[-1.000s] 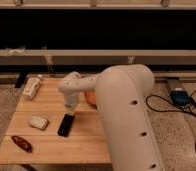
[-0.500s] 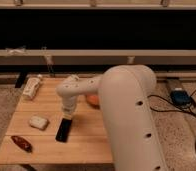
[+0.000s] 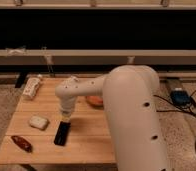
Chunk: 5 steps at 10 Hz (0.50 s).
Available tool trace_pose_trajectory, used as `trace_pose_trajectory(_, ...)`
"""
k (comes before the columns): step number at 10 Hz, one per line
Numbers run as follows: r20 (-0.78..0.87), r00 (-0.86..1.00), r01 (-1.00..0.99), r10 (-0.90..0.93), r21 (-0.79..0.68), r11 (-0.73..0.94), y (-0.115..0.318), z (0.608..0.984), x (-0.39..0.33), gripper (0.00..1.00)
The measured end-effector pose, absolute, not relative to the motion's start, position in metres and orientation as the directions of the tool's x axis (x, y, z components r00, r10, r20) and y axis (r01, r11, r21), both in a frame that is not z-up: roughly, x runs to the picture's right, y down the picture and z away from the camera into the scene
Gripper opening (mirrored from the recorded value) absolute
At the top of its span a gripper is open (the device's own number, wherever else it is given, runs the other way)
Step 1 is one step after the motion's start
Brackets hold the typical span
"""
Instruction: Push the eraser across the table
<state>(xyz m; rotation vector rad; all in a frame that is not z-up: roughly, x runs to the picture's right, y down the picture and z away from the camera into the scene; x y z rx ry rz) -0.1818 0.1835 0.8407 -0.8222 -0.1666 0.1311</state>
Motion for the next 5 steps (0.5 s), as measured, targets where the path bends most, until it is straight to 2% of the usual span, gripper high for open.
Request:
trace_pose_trajectory(3, 0.139, 0.978, -0.006, 0.157, -0.732, 0.681, 0.172, 0.831, -0.19, 0.0)
trace_pose_trajectory(5, 0.164, 0.974, 0.004, 0.155, -0.702, 0.712, 0.145, 0.823, -0.197, 0.0)
